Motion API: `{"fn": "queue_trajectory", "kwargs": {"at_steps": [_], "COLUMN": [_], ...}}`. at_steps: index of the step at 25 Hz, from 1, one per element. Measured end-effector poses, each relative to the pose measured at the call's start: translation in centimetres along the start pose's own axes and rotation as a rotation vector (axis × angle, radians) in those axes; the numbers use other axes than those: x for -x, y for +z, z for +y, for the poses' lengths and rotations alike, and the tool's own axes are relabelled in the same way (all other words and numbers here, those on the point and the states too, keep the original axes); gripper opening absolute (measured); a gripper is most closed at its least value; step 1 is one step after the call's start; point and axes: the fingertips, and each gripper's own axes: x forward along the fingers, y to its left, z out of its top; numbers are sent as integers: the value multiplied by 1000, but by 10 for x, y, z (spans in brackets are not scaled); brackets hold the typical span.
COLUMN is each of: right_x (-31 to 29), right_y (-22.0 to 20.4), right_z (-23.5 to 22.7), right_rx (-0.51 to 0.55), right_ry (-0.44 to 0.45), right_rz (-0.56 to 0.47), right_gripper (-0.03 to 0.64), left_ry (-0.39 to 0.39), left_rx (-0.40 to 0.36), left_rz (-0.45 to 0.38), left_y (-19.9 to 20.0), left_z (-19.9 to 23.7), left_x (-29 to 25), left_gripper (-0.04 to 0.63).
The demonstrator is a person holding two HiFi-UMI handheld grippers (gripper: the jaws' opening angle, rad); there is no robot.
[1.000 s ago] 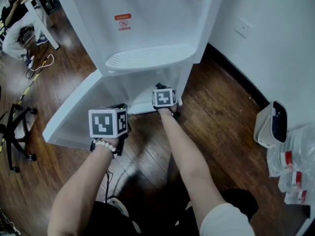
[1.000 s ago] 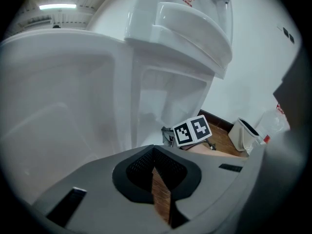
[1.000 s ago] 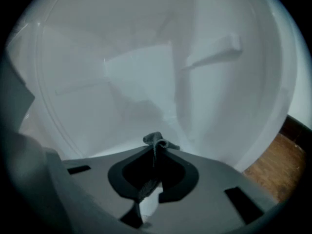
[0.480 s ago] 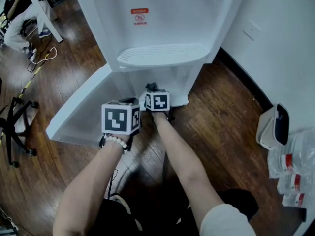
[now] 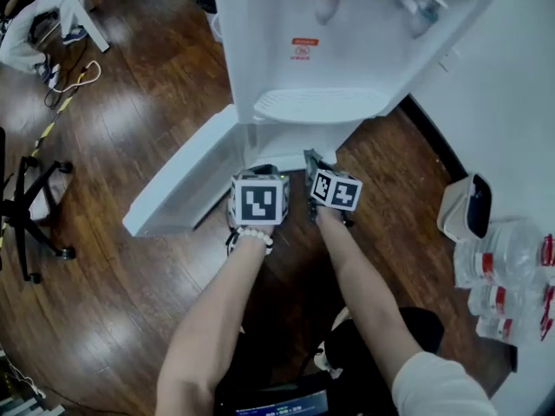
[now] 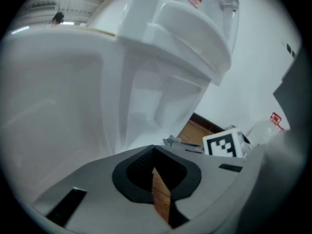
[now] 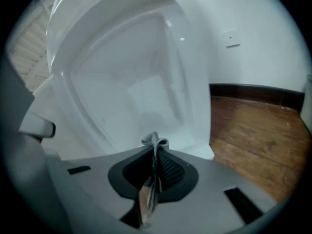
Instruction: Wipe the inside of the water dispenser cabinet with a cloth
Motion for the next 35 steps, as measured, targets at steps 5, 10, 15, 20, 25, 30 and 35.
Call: {"fn": "queue_trajectory", "kwargs": {"at_steps": [5,10,15,20,25,30,35], "right_x": [85,172,248,334,427,525,626], "right_y": [13,47,93,152,184,208,230], "right_z": [24,70,128,189,244,276,282], "right_rx": [-110,-119,-87,-84,-81,49,101], "right_ry": [-21,-43,-61,-74,-36,43,90], "right_rz": [100,148,194,207,201,214,153], "right_gripper": [29,29,29,29,29,29,29], "left_ry": [-54,-114,-102,-136,-137,-148,-126], "left_rx": [-158,-26,-36,17,-17,-1,6], "left_rz": [21,59,155,233,183,42,-56], "left_y": [4,15,32,67,92,139,150], "left_z": [-42,-69,-72,-101,-144,-195,-260], "left_x": [40,96,169,272,378,478,560], "left_gripper": [-2,-2,-2,-2,-2,-2,-2]}}
